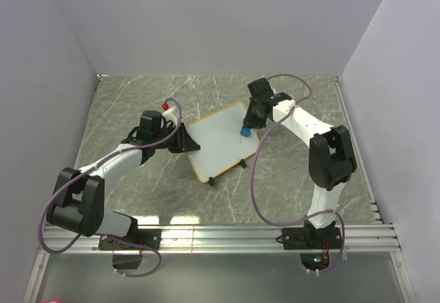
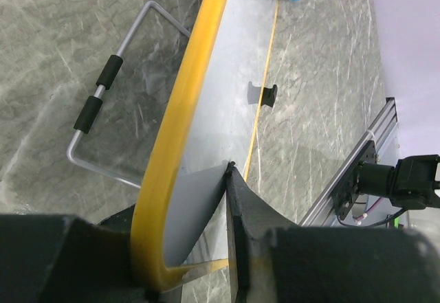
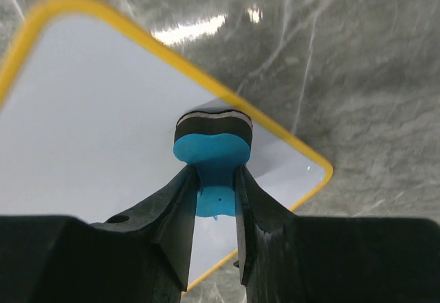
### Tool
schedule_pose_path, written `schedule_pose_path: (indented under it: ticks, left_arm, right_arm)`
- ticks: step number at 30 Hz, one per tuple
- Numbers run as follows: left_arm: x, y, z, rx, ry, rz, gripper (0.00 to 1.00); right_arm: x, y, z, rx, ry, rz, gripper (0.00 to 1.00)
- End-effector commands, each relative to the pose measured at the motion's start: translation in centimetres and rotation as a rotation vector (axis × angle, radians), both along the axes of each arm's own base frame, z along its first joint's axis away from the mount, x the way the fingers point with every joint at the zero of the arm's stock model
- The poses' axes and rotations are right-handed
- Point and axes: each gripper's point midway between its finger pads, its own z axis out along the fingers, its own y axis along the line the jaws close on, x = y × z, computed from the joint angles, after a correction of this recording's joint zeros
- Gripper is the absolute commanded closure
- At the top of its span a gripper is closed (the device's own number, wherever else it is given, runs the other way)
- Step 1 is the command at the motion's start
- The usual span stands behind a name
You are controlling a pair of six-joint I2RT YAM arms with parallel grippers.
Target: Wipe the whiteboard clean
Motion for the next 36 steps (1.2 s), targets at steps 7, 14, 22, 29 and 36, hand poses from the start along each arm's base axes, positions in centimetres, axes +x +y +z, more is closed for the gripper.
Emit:
schedule_pose_path:
  ticks: [7, 14, 22, 29, 36]
  left_arm:
    - [-0.9, 2.1, -4.2, 0.174, 0.055, 0.021, 1.00]
    - [-0.9, 2.1, -4.4, 0.176, 0.062, 0.023, 1.00]
    - [-0.9, 2.5, -4.4, 0.195, 0.061, 0.035, 1.00]
    - [-0.7, 2.8, -5.3, 0.220, 0.073, 0.046, 1.00]
    - [-0.1, 3.8, -5.7, 0.271, 0.065, 0.101, 1.00]
  right_arm:
    - [-7.1, 5.3, -4.1, 0.095, 0.091, 0.089, 1.00]
    - [-9.3, 7.5, -4.1, 0.119, 0.130, 0.144, 1.00]
    - [-8.5, 5.5, -3.2, 0.110, 0.104, 0.099, 1.00]
    - [-8.0, 0.2, -2.8, 0.112, 0.076, -0.006, 1.00]
    - [-7.4, -4.0, 0.6, 0.093, -0.022, -0.081, 1.00]
